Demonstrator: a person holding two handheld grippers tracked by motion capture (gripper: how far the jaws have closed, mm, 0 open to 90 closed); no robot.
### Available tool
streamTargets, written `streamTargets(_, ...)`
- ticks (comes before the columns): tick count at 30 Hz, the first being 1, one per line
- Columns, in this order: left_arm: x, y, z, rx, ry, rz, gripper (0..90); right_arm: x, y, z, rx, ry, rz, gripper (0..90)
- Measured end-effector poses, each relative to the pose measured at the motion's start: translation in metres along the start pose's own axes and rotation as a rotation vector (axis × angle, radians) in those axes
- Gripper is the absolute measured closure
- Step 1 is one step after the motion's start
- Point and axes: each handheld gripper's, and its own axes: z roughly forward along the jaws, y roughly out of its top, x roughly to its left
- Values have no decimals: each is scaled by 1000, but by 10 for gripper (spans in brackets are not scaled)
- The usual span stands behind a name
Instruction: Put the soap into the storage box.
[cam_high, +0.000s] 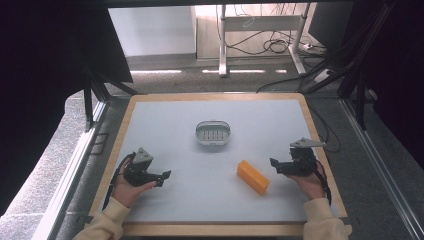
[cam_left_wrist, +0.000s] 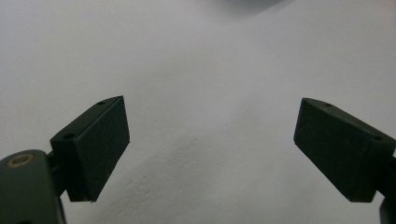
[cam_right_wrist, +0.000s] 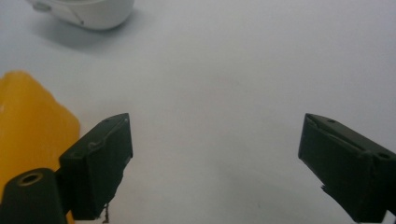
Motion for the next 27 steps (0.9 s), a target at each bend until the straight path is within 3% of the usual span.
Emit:
streamTargets(5, -3, -2, 0, -10, 45, 15, 104, -3, -5, -4, 3, 10, -14, 104)
streamTargets(8, -3, -6, -4, -12, 69, 1, 145, -5, -8, -8, 7, 5, -36, 122)
streamTargets(17, -3, -12, -16, -22, 66, -8, 191, -4, -6, -15, 3, 34, -32, 149)
streamTargets(27, -5, -17, -12, -28, 64, 22, 195, -5, 0, -17, 13, 43, -25, 184)
